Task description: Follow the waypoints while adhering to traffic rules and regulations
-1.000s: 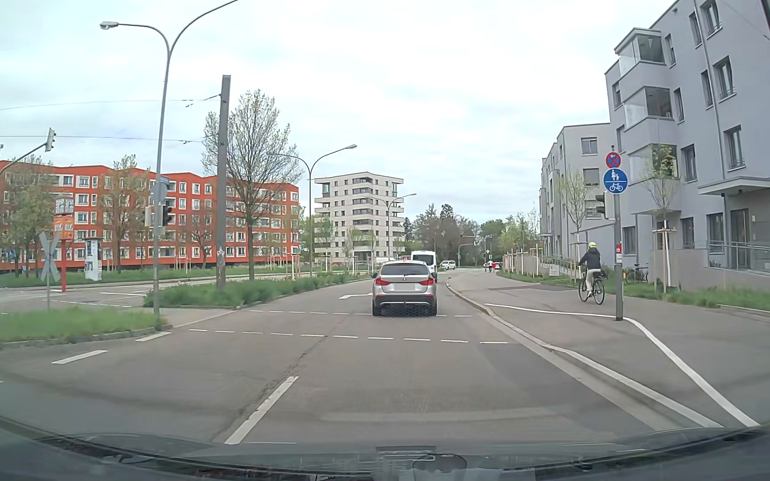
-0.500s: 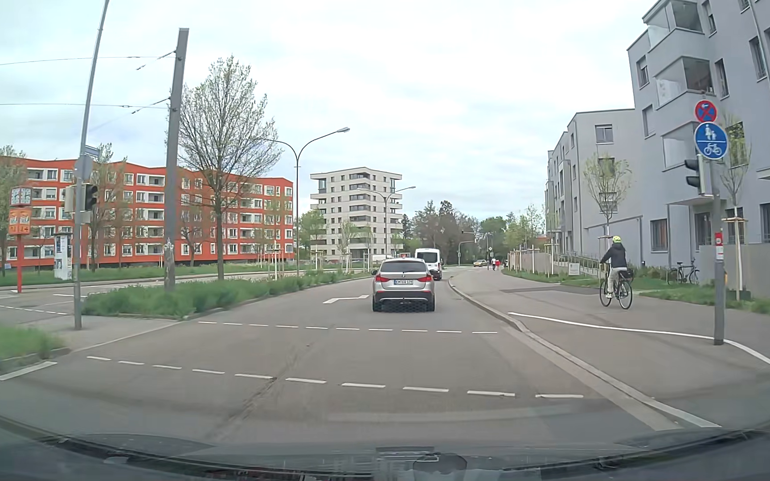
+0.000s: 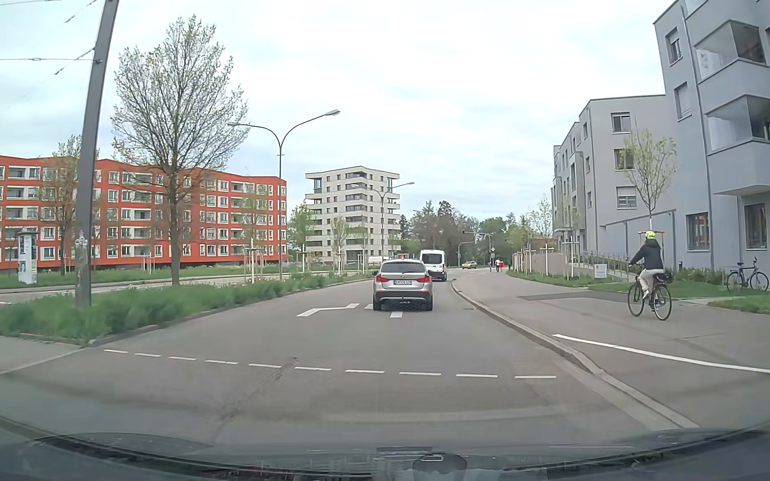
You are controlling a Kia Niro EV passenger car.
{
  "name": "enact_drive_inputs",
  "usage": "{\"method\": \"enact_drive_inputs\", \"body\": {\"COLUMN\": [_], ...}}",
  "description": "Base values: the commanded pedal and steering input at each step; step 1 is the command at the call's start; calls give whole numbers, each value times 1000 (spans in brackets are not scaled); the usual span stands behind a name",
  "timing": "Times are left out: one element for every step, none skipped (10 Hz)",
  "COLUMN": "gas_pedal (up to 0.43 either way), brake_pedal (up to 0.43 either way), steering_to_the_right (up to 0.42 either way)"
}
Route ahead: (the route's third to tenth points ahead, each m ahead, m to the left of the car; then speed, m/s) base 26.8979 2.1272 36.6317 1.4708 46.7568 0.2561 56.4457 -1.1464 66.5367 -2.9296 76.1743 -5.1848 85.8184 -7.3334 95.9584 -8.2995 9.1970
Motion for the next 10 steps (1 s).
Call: {"method": "enact_drive_inputs", "body": {"gas_pedal": [87,87,87,87,87,87,87,87,87,87], "brake_pedal": [0,0,0,0,0,0,0,0,0,0], "steering_to_the_right": [3,3,3,4,3,4,4,3,4,5]}}
